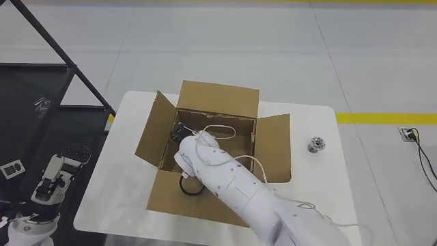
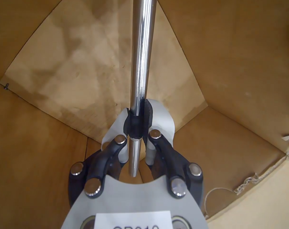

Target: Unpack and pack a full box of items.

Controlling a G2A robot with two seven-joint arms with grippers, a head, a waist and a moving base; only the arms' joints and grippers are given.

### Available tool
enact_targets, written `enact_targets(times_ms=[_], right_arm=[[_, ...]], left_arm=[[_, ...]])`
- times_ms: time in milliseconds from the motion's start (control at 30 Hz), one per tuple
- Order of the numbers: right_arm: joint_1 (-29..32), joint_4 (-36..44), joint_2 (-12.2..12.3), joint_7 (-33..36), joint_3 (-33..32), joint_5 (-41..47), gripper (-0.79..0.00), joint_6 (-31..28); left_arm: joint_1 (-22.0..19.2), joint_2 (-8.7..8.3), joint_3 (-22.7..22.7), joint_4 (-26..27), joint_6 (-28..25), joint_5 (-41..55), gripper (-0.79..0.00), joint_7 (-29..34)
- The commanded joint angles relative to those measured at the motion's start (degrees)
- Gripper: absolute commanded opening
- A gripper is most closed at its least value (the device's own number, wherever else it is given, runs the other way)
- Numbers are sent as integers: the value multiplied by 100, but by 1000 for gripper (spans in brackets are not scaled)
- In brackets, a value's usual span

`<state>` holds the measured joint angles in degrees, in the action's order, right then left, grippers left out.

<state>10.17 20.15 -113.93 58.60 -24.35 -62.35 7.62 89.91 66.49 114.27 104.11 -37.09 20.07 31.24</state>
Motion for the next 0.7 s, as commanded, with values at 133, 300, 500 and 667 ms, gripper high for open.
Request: enact_targets(times_ms=[133,300,500,667], right_arm=[[147,-194,-123,-252,85,-111,-785,308],[180,-218,-130,-250,135,-126,-533,453],[177,-257,-126,-277,131,-29,-446,468],[127,-232,-106,-365,68,127,-434,316]], left_arm=[[0,0,0,0,0,0,0,0],[0,0,0,0,0,0,0,0],[0,0,0,0,0,0,0,0],[0,0,0,0,0,0,0,0]])
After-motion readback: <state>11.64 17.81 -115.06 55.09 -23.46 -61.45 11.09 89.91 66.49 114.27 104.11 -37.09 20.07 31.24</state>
